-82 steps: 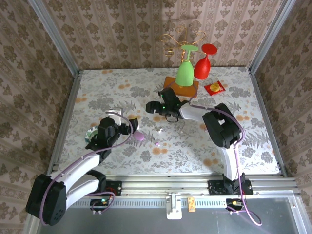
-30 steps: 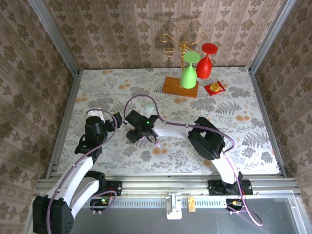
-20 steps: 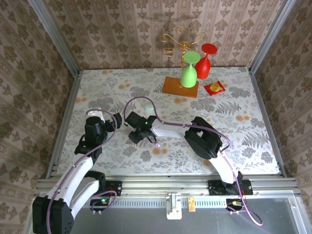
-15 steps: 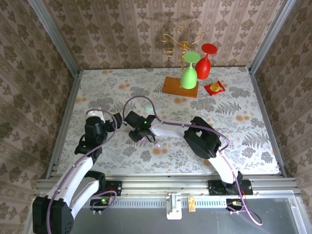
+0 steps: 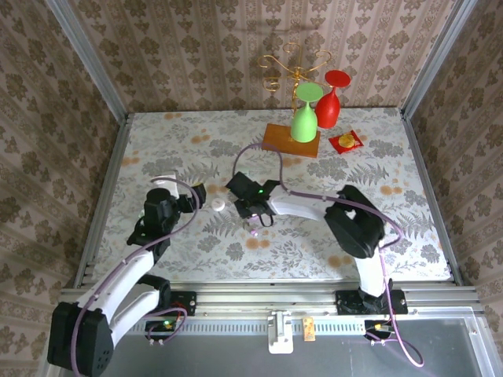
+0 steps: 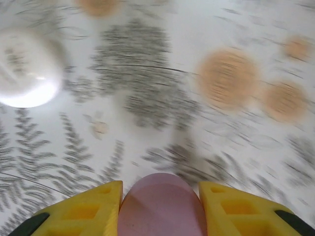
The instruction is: Insert wireless bluetooth earbuds into charging case
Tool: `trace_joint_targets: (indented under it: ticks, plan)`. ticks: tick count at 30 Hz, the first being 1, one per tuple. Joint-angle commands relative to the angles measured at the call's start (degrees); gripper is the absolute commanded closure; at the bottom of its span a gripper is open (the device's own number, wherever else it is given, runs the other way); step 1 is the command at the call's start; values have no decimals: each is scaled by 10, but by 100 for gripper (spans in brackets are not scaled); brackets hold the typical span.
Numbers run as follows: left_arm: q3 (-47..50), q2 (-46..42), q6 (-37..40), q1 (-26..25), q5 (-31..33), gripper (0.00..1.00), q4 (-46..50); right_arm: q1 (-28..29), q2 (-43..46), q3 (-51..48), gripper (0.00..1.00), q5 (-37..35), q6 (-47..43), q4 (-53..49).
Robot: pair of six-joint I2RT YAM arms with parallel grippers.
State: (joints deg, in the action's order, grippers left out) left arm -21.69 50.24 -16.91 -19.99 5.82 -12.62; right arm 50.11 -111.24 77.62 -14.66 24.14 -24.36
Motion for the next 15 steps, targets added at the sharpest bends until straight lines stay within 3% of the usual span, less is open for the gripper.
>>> trace_joint_targets:
  ticks: [1,7,12,15]
  plan:
    - [-6,23,59,-28,-3,0,-65,-14,71,-66,65,-68,112,3]
    - [-22,81,123,-87,-29,0,-111,-59,163,-204,66,-86,260,-14]
    - [-34,111,157,-120,-46,0,-131,-83,183,-257,66,-67,335,-23]
    - [-40,117,164,-129,-50,0,-131,-84,182,-266,60,-48,353,-17]
